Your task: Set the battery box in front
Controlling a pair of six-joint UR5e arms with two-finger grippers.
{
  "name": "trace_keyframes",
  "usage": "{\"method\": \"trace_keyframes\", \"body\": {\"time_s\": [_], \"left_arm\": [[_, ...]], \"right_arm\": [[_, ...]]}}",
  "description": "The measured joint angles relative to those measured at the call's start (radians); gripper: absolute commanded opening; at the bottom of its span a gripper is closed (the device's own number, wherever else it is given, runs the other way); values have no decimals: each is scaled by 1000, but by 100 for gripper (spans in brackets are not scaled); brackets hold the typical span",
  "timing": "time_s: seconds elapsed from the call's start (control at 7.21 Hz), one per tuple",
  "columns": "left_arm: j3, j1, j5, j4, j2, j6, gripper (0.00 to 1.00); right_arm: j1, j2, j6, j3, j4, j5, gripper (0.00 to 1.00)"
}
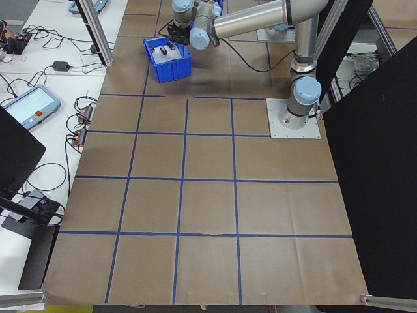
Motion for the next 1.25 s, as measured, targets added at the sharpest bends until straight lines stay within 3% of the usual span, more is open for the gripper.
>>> {"method": "trace_keyframes", "body": {"time_s": [0.14, 0.28, 0.83, 1.25], "left_arm": [[16, 26, 60, -97, 35, 151, 89], [38, 55, 118, -179, 58, 299, 100], [170, 140, 311, -431, 122, 848, 100], [218, 150, 337, -460, 166, 1331, 100]], "right_arm": [[76, -6, 78, 8, 0, -1, 0], [151, -7, 157, 12, 1, 0, 0], [417, 35, 406, 16, -17, -9, 0], [560, 116, 552, 17, -119, -16, 0]]}}
